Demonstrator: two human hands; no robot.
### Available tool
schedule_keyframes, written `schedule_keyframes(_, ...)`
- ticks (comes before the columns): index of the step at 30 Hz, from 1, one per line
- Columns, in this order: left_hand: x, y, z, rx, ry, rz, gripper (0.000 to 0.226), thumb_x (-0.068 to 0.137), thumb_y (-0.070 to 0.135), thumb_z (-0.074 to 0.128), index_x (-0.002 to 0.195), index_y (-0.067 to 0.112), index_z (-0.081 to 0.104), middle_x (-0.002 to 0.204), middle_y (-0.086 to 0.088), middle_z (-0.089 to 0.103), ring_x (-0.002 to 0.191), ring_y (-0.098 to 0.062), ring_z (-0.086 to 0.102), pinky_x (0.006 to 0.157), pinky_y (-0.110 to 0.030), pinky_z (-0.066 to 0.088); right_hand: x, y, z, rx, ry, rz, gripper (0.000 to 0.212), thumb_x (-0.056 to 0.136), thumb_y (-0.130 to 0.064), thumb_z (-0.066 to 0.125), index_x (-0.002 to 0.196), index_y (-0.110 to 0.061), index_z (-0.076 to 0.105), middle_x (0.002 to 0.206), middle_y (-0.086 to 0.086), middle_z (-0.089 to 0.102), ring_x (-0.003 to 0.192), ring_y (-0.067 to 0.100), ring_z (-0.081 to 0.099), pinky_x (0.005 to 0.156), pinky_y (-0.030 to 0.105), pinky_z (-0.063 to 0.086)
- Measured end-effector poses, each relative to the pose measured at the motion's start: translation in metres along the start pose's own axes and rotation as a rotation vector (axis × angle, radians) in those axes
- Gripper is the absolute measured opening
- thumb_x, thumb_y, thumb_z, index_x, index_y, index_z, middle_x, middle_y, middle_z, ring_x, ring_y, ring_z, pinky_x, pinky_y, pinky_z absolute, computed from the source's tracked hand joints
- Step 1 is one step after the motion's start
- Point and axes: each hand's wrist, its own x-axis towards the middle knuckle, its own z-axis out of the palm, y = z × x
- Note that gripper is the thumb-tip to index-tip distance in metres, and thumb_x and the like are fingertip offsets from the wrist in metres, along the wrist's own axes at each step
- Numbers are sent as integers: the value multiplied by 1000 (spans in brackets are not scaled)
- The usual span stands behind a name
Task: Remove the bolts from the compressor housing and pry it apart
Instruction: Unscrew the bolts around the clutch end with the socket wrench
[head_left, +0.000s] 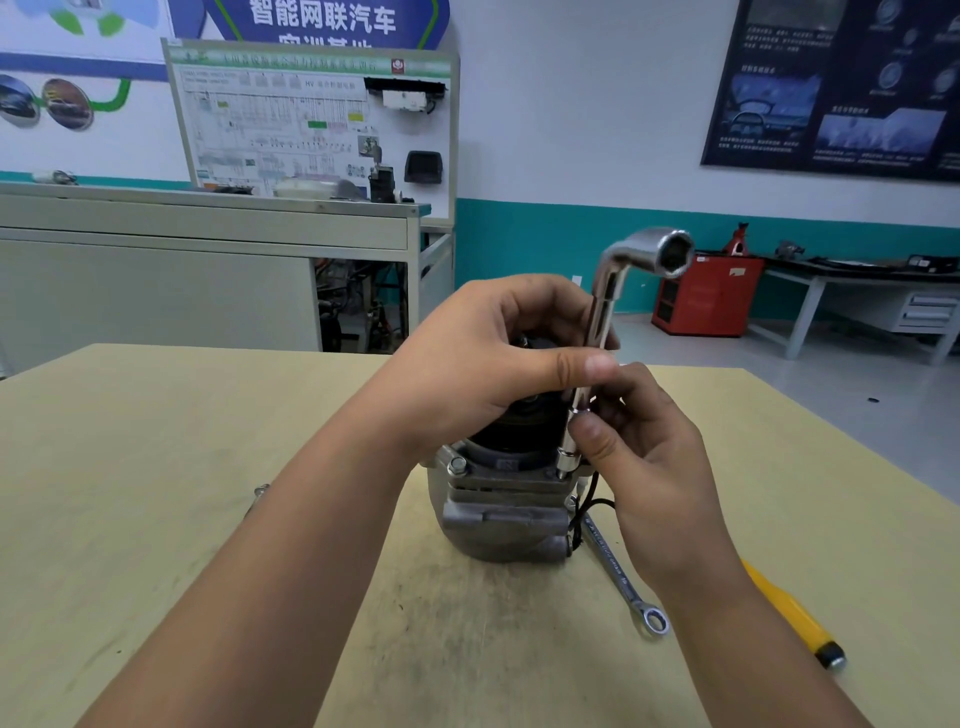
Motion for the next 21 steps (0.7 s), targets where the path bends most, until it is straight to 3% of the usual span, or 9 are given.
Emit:
schedule_keyframes(2,-1,0,0,-13,-21,-9,12,74,18,71,80,28,73,84,3,73,85,-13,70,84,-25,55,0,-1,0,-7,-16,-5,16,81,-14,56,94,-23,62,84,0,51,77,1,55,69,13,46)
schedule_keyframes(6,-1,-1,-1,-52,-23,-31,14,75,16,70,85,24,74,86,-1,75,89,-17,71,86,-29,56,0,0,-1,-3,-10,13,18,86,-19,52,97,-24,65,91,12,50,87,15,56,73,29,50)
schedule_keyframes(10,0,-1,1,-10,35,-28,10,69,18,75,78,23,73,82,1,74,80,-15,69,79,-25,57,0,0,-1,-19,-11,-6,11,83,-31,61,91,-33,69,83,-3,48,78,5,52,68,18,45)
schedule_keyframes(12,1,-1,2,17,55,-20,11,66,20,76,74,25,71,78,4,73,77,-11,69,79,-25,56,-1,0,0,-44,-12,-13,18,75,-38,64,92,-43,68,82,-12,50,78,2,53,69,18,47)
schedule_keyframes(18,1,1,2,45,61,-23,12,64,24,77,70,31,70,76,6,71,75,-10,67,80,-30,54,-1,0,1,-72,28,-10,31,74,-19,63,88,-45,70,78,-14,48,76,4,52,69,23,49)
schedule_keyframes(21,-1,2,0,43,19,-24,10,70,22,75,76,28,71,80,6,72,80,-9,68,79,-23,55,0,-2,1,-45,18,-9,28,76,-18,61,88,-41,72,80,-7,48,77,4,52,69,19,48)
